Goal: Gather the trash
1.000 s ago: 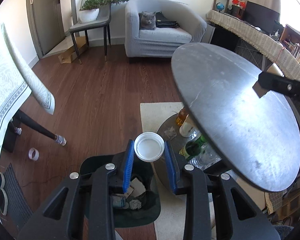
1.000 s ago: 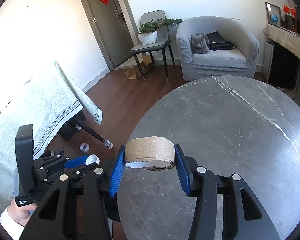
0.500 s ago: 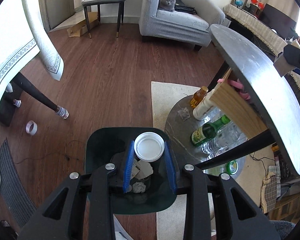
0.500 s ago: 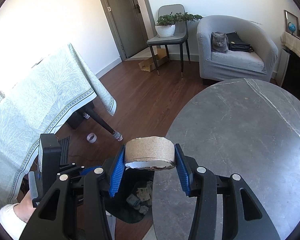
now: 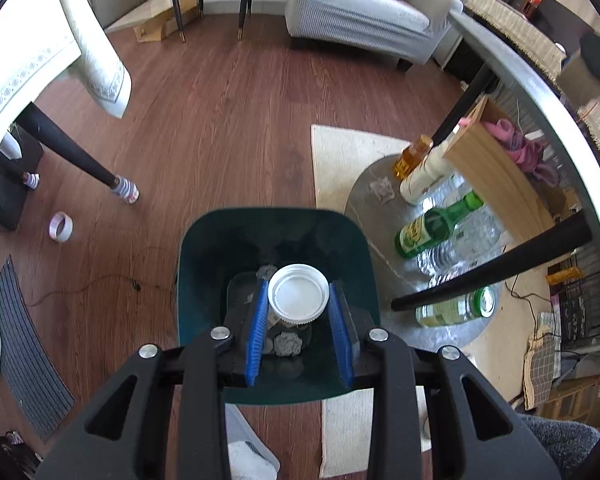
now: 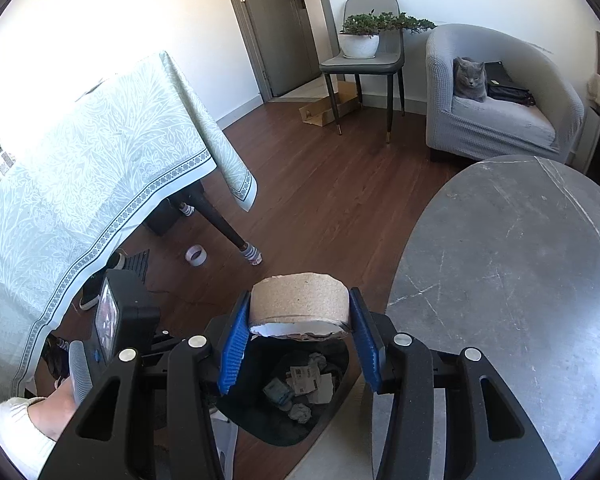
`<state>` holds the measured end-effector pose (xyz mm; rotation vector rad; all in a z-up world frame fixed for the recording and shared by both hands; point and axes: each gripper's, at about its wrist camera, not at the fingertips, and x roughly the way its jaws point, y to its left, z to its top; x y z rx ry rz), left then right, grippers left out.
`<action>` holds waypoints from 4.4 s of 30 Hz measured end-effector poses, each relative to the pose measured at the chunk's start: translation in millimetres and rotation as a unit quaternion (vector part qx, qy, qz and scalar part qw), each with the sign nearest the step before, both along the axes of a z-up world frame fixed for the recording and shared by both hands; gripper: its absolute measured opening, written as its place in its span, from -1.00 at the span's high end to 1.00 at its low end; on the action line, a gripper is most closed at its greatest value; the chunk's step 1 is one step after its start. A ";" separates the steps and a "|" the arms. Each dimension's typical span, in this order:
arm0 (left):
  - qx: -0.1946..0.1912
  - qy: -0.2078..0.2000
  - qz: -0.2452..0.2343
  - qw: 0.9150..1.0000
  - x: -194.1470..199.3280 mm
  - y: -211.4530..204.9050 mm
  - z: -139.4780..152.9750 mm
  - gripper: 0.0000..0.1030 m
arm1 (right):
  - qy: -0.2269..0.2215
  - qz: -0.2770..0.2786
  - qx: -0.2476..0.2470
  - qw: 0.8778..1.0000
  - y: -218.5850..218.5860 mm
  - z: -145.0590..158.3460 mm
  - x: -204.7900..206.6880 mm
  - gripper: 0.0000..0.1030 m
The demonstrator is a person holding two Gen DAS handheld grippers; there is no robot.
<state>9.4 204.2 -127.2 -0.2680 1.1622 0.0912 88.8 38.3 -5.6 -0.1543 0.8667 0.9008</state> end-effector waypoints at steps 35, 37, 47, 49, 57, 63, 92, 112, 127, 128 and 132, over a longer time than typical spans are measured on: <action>0.027 -0.137 0.032 0.990 -42.5 51.8 106.5 0.64 | 0.059 0.074 -0.142 0.985 103.3 -112.1 -29.3 0.06; 0.030 -0.142 0.028 0.989 -42.6 47.8 109.9 0.64 | 0.068 0.075 -0.154 0.983 105.3 -124.7 -29.9 0.06; 0.017 -0.164 0.018 0.986 -36.0 36.8 126.6 0.64 | 0.090 0.087 -0.204 0.971 108.4 -176.5 -38.0 0.05; 0.019 -0.168 0.014 0.985 -36.4 34.3 129.8 0.64 | 0.094 0.086 -0.207 0.970 106.9 -183.1 -38.5 0.03; 0.014 -0.177 0.024 0.984 -39.6 38.6 137.3 0.64 | 0.091 0.094 -0.197 0.972 98.4 -175.5 -44.9 -0.10; 0.012 -0.201 0.026 0.979 -44.0 36.6 147.7 0.50 | 0.043 0.102 -0.158 0.981 86.7 -129.2 -56.5 -0.10; 0.117 -0.225 0.026 0.967 -61.6 -54.4 149.8 -0.77 | -0.084 -0.125 0.006 0.989 -154.9 36.7 -20.2 -0.40; 0.126 -0.225 0.031 0.966 -55.4 -88.0 140.5 -0.91 | -0.095 -0.149 -0.008 0.984 -204.0 19.9 -28.1 -0.93; 0.130 -0.212 0.041 0.968 -54.8 -85.1 136.2 -0.91 | -0.091 -0.147 0.002 0.985 -219.5 25.3 -26.8 -0.93; 0.130 -0.212 0.040 0.968 -54.7 -85.8 135.9 -0.91 | -0.091 -0.146 0.001 0.985 -219.3 25.5 -27.0 -0.93; 0.131 -0.213 0.038 0.967 -55.3 -86.5 136.3 -0.91 | -0.092 -0.141 -0.001 0.986 -217.3 25.2 -27.9 -0.93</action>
